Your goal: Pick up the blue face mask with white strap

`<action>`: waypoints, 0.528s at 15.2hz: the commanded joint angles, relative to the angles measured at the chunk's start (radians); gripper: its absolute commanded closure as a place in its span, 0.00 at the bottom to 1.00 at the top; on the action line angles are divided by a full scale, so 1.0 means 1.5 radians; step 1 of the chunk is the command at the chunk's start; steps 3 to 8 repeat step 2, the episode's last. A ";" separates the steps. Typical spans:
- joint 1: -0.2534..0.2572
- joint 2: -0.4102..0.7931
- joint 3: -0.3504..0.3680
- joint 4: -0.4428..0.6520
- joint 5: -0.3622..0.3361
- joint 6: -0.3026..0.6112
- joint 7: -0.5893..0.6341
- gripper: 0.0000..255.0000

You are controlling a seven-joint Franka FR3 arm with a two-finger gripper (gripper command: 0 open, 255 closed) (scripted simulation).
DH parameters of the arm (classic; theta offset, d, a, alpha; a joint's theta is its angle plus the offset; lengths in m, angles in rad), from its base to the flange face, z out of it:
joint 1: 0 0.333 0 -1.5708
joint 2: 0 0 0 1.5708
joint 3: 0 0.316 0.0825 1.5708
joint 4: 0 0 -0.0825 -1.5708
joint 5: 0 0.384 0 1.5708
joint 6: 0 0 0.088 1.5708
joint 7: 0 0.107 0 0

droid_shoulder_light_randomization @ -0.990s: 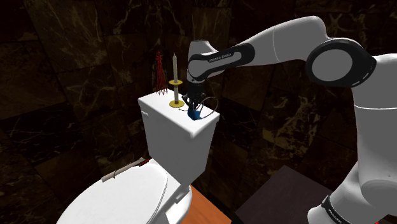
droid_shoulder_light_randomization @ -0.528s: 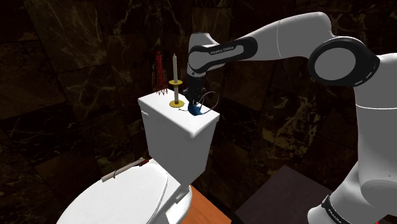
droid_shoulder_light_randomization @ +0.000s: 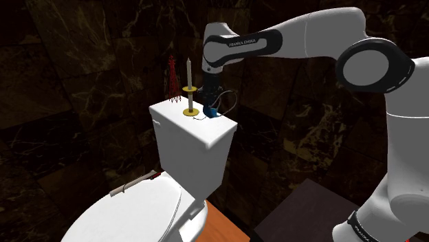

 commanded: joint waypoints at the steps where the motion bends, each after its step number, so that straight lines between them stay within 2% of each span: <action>1: 0.000 -0.001 0.000 0.010 0.000 -0.011 0.000 1.00; 8: 0.000 -0.001 0.000 0.010 0.000 -0.011 0.000 1.00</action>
